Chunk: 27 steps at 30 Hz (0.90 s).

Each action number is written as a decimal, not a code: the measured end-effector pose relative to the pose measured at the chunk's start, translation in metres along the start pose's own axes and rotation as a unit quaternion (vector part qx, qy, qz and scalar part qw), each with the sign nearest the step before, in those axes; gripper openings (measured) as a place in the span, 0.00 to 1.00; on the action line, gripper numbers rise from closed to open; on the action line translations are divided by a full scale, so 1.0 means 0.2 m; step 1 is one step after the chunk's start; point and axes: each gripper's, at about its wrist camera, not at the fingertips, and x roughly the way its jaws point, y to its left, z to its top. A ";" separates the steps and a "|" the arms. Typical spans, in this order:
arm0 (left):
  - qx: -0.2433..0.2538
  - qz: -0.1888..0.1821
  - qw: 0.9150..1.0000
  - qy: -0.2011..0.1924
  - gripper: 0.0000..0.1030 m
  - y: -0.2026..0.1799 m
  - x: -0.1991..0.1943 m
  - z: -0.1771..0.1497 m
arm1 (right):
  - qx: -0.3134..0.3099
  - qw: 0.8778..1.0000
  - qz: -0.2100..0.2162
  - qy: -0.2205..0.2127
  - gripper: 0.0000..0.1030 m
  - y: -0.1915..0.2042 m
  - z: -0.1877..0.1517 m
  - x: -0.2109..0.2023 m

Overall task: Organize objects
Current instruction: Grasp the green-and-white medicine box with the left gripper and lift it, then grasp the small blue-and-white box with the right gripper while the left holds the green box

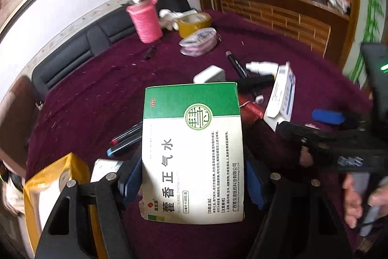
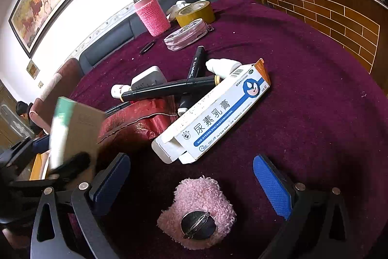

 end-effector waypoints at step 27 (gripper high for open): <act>-0.227 0.038 0.965 -0.125 0.70 0.61 -0.86 -0.74 | -0.239 0.970 -0.009 -0.038 0.99 0.65 0.05 -0.25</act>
